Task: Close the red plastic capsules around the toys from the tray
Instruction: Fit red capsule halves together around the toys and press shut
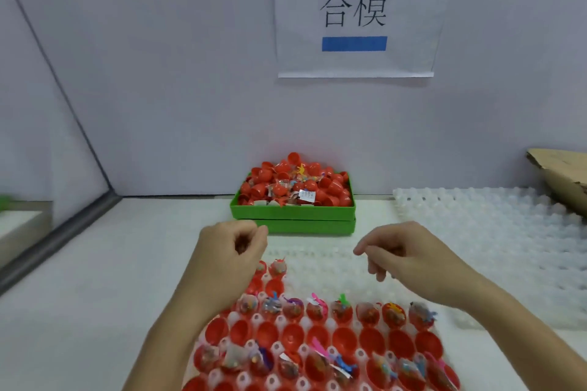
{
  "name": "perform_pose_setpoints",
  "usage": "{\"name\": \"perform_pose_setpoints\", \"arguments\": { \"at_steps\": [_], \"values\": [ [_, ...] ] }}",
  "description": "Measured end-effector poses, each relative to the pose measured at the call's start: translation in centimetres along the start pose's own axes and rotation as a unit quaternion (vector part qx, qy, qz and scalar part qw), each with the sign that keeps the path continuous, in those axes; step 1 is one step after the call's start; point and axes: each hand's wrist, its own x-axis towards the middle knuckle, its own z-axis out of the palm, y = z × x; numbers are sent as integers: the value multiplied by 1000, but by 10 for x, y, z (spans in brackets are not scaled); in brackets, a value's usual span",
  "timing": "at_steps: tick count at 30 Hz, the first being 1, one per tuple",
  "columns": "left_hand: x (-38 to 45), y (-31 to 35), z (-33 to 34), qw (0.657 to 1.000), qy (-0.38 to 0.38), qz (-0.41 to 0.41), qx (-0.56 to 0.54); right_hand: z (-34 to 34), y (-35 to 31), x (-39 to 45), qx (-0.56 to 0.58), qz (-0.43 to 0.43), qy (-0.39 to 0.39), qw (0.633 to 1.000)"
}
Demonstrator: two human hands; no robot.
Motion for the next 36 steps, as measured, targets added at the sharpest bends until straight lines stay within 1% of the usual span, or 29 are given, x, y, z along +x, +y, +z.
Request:
{"name": "perform_pose_setpoints", "arguments": {
  "at_steps": [5,8,13,17,20,23,27,30,33,36],
  "values": [
    [-18,-33,-10,997,39,-56,-29,41,-25,19,-61,-65,-63,994],
    [-23,-37,-6,996,47,-60,-39,63,-36,36,-104,-91,-65,988],
    [-26,-42,-1,998,27,-45,-17,95,-54,59,-204,-92,-93,970],
    [-26,-42,-5,999,33,-38,-10,112,-64,65,-321,-78,-102,938],
    [-26,-41,-9,998,39,-43,-15,118,-67,66,-367,-82,-96,921],
    [-27,-38,-11,998,38,-49,-16,111,-70,67,-356,-83,-85,927],
    [-29,-24,-9,998,35,-40,-44,83,-70,63,-270,-94,-44,957],
    [-31,-6,1,996,26,-31,-74,59,-66,48,-221,-126,-22,967],
    [-35,9,16,996,-16,-46,-75,38,-60,27,-186,-154,-5,970],
    [-40,22,30,988,-87,-70,-108,24,-49,7,-201,-172,-11,964]
  ]
}}
